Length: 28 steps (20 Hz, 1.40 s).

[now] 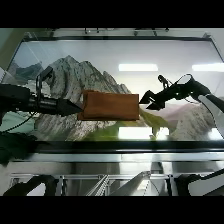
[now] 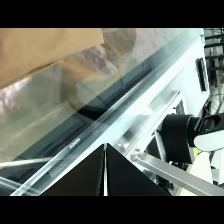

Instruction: Fold the shirts.

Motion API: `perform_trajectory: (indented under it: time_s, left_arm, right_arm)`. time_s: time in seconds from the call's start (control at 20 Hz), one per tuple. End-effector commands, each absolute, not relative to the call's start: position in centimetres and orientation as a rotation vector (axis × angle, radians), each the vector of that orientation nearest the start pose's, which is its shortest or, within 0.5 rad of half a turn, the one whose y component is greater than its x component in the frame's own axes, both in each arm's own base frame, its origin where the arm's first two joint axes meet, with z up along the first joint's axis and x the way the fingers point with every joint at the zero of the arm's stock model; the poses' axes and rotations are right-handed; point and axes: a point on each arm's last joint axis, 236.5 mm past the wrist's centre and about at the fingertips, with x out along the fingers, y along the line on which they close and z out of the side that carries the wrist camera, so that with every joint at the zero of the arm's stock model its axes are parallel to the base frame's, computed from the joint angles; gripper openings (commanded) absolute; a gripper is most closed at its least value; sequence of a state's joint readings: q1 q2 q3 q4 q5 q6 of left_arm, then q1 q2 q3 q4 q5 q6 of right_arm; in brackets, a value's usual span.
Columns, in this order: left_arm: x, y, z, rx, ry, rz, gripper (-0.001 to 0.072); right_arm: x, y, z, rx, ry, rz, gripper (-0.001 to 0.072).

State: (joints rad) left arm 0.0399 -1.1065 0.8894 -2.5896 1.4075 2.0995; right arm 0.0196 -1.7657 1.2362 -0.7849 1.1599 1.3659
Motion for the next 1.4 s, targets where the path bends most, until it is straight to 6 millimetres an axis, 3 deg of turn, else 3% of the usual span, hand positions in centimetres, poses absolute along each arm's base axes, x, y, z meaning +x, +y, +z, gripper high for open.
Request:
perform_trajectory:
  time_s: [0.0, 0.25, 0.3, 0.35, 0.4, 0.5, 0.6, 0.7, 0.75, 0.85, 0.9, 0.95, 1.05, 1.15, 1.25, 1.35]
  left_arm:
    - [27.5, -18.8, 8.0, -0.545, 1.214, -0.945, 0.0024]
    - [27.4, -18.9, 8.0, -0.547, 1.220, -0.949, 0.0024]
    - [27.4, -18.9, 8.0, -0.547, 1.220, -0.949, 0.0024]
    - [27.3, -18.9, 8.0, -0.547, 1.221, -0.950, 0.0024]
    - [27.3, -18.9, 8.0, -0.547, 1.223, -0.951, 0.0024]
    - [27.2, -18.9, 8.1, -0.547, 1.224, -0.952, 0.0024]
    - [27.2, -18.9, 8.0, -0.546, 1.226, -0.953, 0.0024]
    - [27.0, -18.9, 8.1, -0.545, 1.232, -0.961, 0.0024]
    - [26.9, -18.9, 8.1, -0.545, 1.234, -0.962, 0.0024]
    - [26.9, -18.9, 8.1, -0.545, 1.233, -0.962, 0.0024]
    - [26.9, -18.9, 8.1, -0.544, 1.233, -0.962, 0.0024]
    - [27.0, -18.9, 8.1, -0.544, 1.231, -0.960, 0.0024]
    - [27.1, -18.9, 8.0, -0.544, 1.228, -0.956, 0.0024]
    - [27.2, -18.9, 8.0, -0.545, 1.225, -0.953, 0.0023]
    - [27.4, -18.9, 8.0, -0.545, 1.220, -0.948, 0.0023]
    - [27.4, -18.9, 8.0, -0.546, 1.221, -0.948, 0.0024]
  right_arm:
    - [40.5, 20.0, -9.9, 0.834, 1.500, 0.573, 0.0617]
    - [40.5, 24.8, -9.6, 0.938, 1.476, 0.670, 0.0544]
    - [40.8, 25.0, -9.2, 0.947, 1.454, 0.687, 0.0394]
    - [41.2, 25.1, -8.6, 0.971, 1.433, 0.700, 0.0176]
    - [41.6, 24.8, -7.8, 0.989, 1.411, 0.714, 0.0012]
    - [42.9, 22.3, -5.7, 0.978, 1.340, 0.719, 0.0015]
    - [44.9, 16.4, -3.2, 0.941, 1.233, 0.639, 0.0014]
    - [46.6, 6.0, -1.2, 0.903, 1.117, 0.398, 0.0014]
    - [46.3, -0.7, -0.6, 0.870, 1.068, 0.217, 0.0015]
    - [42.2, -13.2, -0.5, 0.784, 1.043, -0.163, 0.0015]
    - [38.6, -18.6, -0.8, 0.736, 1.056, -0.347, 0.0015]
    - [34.9, -22.8, -1.2, 0.701, 1.076, -0.495, 0.0015]
    - [27.3, -28.5, -3.0, 0.696, 1.107, -0.719, 0.0015]
    - [22.1, -30.7, -5.5, 0.791, 1.099, -0.839, 0.0014]
    - [18.1, -32.0, -7.8, 0.864, 1.070, -0.936, 0.0014]
    - [15.9, -33.1, -8.9, 0.882, 1.033, -0.997, 0.0015]
